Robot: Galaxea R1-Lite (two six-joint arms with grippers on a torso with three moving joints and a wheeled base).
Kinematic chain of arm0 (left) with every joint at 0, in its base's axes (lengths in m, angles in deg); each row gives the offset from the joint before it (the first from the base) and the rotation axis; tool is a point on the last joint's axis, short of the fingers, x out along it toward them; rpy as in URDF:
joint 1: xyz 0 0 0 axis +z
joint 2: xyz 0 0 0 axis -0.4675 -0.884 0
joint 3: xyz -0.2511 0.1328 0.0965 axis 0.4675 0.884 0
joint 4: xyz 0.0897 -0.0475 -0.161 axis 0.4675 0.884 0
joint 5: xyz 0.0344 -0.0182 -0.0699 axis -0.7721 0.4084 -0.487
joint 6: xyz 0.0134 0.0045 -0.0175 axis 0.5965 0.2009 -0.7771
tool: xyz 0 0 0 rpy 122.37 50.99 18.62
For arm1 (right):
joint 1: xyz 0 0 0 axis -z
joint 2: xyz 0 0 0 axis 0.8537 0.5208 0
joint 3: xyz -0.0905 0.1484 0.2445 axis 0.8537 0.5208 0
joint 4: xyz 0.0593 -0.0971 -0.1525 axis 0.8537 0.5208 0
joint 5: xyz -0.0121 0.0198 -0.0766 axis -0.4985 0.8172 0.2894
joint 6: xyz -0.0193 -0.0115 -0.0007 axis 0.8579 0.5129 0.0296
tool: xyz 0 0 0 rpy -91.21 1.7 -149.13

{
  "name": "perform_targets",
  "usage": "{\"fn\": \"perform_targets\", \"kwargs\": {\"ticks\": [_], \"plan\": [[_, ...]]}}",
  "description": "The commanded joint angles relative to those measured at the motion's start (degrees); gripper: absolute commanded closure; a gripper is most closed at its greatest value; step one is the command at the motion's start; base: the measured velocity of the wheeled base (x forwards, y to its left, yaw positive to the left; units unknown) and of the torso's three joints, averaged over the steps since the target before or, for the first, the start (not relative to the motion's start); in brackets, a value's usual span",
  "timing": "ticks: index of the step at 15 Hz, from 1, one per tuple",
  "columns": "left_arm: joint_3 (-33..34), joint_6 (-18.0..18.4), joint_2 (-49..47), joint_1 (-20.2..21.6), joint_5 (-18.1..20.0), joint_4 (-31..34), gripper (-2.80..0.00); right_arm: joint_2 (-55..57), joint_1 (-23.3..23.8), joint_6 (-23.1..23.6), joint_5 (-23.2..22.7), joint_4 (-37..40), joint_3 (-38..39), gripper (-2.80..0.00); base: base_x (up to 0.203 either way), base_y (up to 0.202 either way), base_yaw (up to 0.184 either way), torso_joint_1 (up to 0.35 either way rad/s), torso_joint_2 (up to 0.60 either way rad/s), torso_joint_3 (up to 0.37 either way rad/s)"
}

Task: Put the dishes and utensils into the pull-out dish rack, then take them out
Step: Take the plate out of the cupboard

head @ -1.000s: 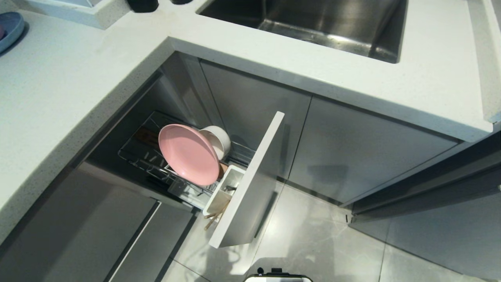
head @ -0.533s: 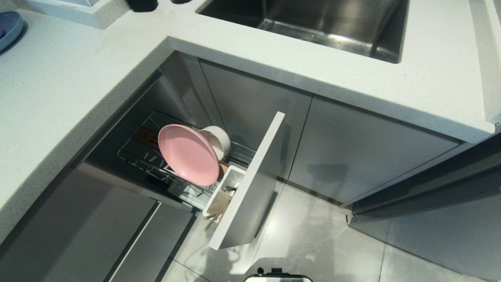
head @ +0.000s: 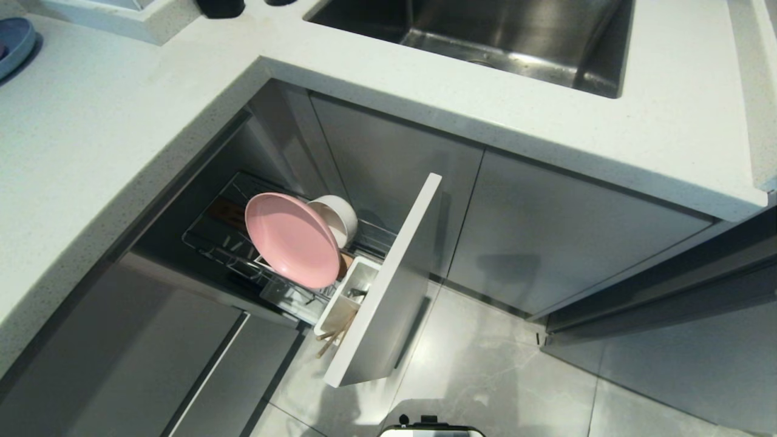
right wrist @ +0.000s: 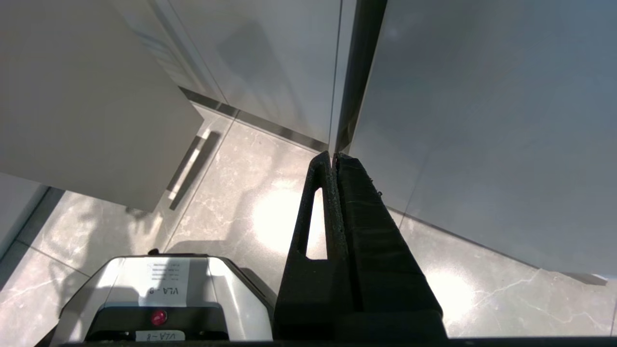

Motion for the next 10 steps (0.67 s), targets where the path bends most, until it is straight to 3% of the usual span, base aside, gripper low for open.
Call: {"fn": "perform_targets", "kwargs": {"ticks": [1,3,5,8,10], "plan": [[-11.78,1.77,-5.48,0.13,-1.43,1.49,0.00,0.02,-0.02,0.00,-0.01,0.00,0.09,0.00,0.000,0.000,0.000,0.000,0.00,0.000],[-21.82,2.82,-13.88,0.20,-2.95,2.40,0.00,0.02,-0.02,0.00,-0.01,0.00,0.09,0.00,0.000,0.000,0.000,0.000,0.00,0.000],[-29.47,0.49,-23.44,0.15,-5.24,2.12,0.00,0.02,-0.02,0.00,-0.01,0.00,0.09,0.00,0.000,0.000,0.000,0.000,0.00,0.000],[-38.11,-7.13,-38.14,-0.97,-8.08,-0.39,0.00,0.02,-0.02,0.00,-0.01,-0.02,0.09,0.00,0.000,0.000,0.000,0.000,0.00,0.000],[-43.43,-15.46,-46.52,-2.03,-9.06,-1.11,0.00,0.02,-0.02,0.00,-0.01,0.00,0.09,0.00,0.000,0.000,0.000,0.000,0.00,0.000]]}}
